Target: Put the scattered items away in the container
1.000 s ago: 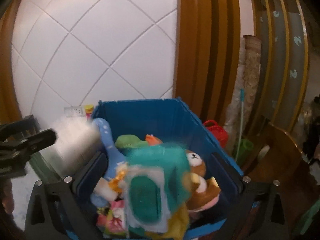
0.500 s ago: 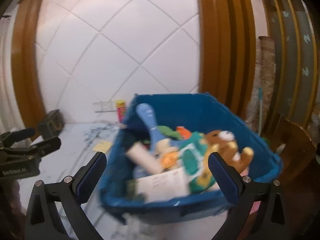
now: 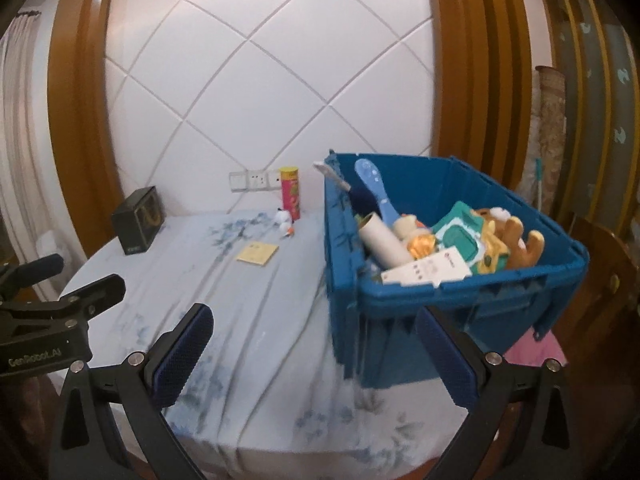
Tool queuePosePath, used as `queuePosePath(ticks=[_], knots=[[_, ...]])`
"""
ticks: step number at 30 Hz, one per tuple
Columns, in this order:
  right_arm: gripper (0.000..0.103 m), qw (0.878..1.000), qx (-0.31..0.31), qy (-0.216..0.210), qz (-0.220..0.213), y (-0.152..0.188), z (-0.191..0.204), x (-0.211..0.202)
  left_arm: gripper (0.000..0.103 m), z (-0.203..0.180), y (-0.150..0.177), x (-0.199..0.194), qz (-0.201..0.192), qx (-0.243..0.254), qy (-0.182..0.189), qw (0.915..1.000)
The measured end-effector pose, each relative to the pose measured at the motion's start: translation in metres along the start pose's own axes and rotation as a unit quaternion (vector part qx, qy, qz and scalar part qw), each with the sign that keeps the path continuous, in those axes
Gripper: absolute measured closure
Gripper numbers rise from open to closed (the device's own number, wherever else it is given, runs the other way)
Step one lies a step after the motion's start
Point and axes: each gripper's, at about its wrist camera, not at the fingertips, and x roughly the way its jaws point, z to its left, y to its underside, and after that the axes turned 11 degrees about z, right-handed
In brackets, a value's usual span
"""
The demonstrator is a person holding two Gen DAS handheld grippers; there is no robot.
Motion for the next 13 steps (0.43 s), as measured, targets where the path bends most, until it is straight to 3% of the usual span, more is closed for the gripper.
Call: queuePosePath(ticks=[13], knots=[[0.000,1.000,0.007,0.003,0.012,0.015,0.015,-0.005,0.000,0.019,0.017,-0.004,0.008,-0.011,-0.009,0.9999]])
